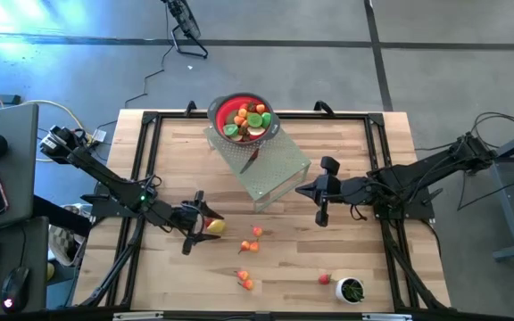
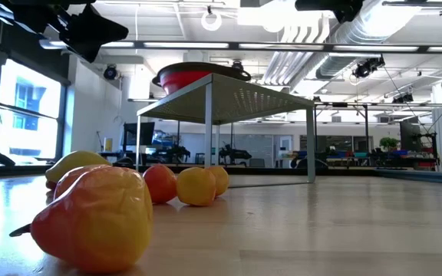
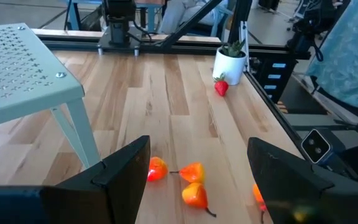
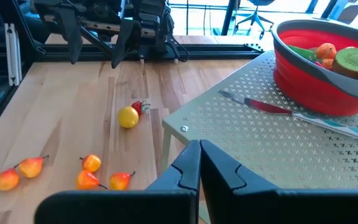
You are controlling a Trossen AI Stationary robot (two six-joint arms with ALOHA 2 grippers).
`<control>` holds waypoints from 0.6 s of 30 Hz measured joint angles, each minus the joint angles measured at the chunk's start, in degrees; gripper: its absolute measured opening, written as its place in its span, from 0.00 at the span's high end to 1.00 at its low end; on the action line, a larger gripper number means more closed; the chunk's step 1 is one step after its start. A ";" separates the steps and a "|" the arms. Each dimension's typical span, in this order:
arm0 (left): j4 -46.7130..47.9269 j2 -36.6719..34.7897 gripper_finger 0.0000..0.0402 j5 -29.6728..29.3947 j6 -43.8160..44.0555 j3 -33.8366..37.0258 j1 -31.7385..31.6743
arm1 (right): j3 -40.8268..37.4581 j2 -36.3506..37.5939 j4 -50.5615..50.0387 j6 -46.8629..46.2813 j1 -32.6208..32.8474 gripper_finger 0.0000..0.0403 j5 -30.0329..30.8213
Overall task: Pick & Place Fruit
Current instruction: Put the lemon into the red strainer on the shelf
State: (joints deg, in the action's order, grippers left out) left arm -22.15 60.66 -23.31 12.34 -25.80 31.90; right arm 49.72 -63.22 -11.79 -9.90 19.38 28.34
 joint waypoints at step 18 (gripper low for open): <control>-0.89 0.02 0.35 -0.17 -0.02 0.00 -0.01 | 0.00 0.00 0.00 1.17 0.00 0.99 0.02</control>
State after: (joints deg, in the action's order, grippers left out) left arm -23.04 60.69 -23.49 12.32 -25.80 31.89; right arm 49.72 -63.22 -11.79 -8.73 19.38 28.36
